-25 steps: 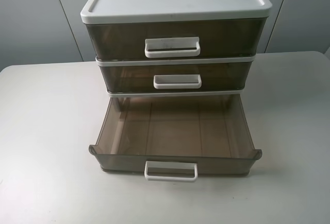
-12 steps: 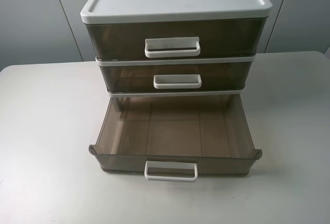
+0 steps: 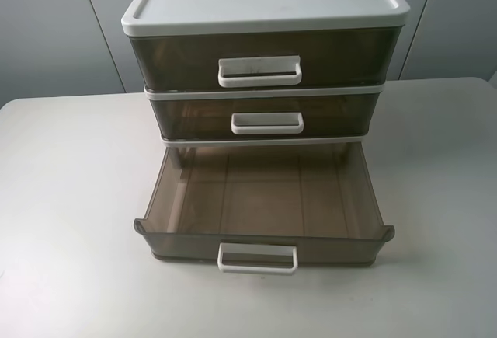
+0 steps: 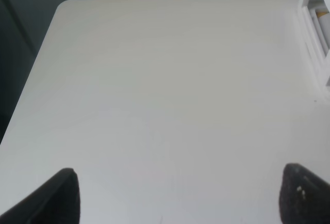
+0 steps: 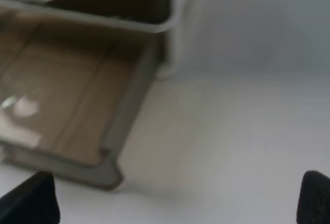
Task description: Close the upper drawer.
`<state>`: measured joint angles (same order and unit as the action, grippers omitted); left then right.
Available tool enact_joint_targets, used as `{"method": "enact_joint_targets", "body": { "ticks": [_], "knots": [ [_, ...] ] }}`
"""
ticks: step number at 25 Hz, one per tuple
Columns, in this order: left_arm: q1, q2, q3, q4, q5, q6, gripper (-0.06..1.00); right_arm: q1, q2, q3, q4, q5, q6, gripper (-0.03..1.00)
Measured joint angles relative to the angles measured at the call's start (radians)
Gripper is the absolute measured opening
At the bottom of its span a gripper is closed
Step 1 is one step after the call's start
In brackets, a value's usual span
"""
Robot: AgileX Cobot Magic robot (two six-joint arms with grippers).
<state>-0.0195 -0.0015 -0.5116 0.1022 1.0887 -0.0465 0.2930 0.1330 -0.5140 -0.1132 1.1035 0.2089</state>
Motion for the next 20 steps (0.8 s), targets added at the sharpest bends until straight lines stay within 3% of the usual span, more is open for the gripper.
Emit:
{"method": "enact_joint_targets", "body": {
  "ticks": [5, 8, 13, 20],
  "knots": [
    [0.0, 0.0, 0.0, 0.0, 0.0, 0.0, 0.74, -0.26, -0.125, 0.0, 0.0, 0.0, -0.001, 0.7],
    [0.0, 0.0, 0.0, 0.0, 0.0, 0.0, 0.74, -0.346, -0.131, 0.0, 0.013, 0.0, -0.016, 0.7],
    [0.0, 0.0, 0.0, 0.0, 0.0, 0.0, 0.74, -0.346, -0.133, 0.0, 0.024, 0.0, -0.021, 0.7],
    [0.0, 0.0, 0.0, 0.0, 0.0, 0.0, 0.74, -0.243, -0.133, 0.0, 0.024, 0.0, -0.023, 0.7]
  ]
}}
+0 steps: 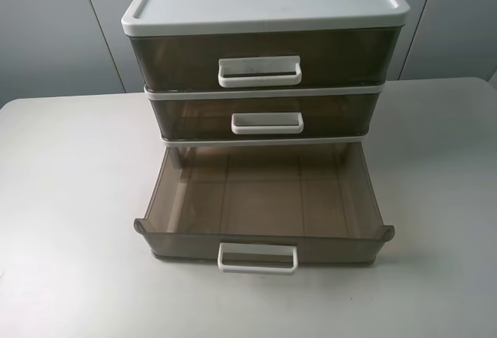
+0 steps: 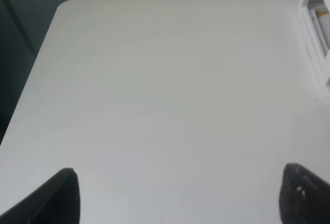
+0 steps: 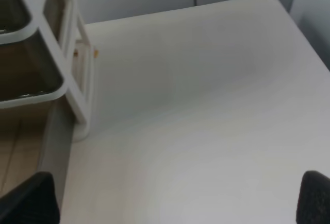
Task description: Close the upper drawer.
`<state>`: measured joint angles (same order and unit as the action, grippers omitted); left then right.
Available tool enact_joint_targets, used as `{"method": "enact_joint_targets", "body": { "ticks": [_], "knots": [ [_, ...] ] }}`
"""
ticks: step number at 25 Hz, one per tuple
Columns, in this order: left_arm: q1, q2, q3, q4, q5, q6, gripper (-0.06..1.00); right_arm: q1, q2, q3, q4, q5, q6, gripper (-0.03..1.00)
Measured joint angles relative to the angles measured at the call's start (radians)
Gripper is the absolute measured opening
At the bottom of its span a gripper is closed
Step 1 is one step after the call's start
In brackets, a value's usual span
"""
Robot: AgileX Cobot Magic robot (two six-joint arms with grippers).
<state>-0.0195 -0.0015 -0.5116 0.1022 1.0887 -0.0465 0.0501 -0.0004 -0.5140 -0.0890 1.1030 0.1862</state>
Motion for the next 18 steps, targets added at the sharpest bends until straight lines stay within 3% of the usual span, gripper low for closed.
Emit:
{"method": "enact_joint_targets", "body": {
  "ticks": [18],
  "knots": [
    [0.0, 0.0, 0.0, 0.0, 0.0, 0.0, 0.74, 0.028, 0.0, 0.0, -0.002, -0.002, 0.011, 0.7]
  ]
}}
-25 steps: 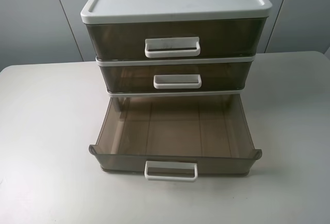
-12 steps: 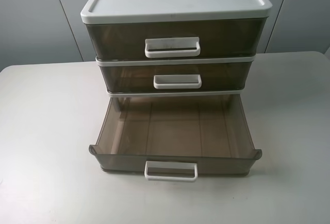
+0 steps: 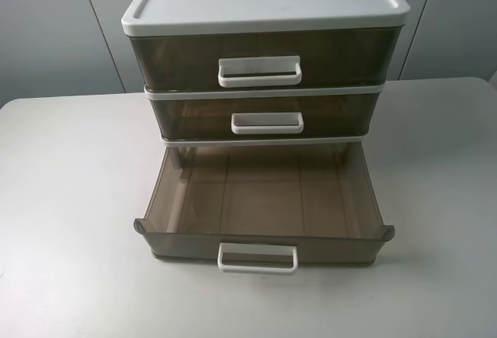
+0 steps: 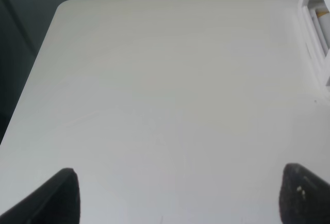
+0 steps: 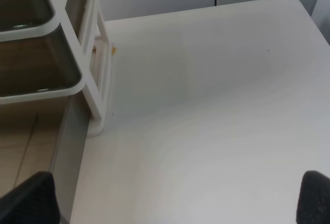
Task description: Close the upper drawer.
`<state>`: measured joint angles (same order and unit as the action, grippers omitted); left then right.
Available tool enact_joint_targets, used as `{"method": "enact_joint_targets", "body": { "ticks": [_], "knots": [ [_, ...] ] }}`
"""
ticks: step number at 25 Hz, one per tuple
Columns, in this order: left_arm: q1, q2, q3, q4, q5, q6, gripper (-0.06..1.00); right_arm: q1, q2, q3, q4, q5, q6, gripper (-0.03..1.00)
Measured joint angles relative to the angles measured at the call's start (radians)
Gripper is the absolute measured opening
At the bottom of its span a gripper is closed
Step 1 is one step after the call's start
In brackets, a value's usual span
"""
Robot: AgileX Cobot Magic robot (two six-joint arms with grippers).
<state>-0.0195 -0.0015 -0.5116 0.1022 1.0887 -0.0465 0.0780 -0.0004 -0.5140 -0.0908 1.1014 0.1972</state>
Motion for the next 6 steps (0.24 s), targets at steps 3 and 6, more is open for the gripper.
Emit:
{"method": "enact_joint_targets", "body": {
  "ticks": [3, 6],
  "knots": [
    [0.0, 0.0, 0.0, 0.0, 0.0, 0.0, 0.74, 0.0, 0.0, 0.0, 0.0, 0.0, 0.0, 0.7],
    [0.0, 0.0, 0.0, 0.0, 0.0, 0.0, 0.74, 0.0, 0.0, 0.0, 0.0, 0.0, 0.0, 0.7]
  ]
}}
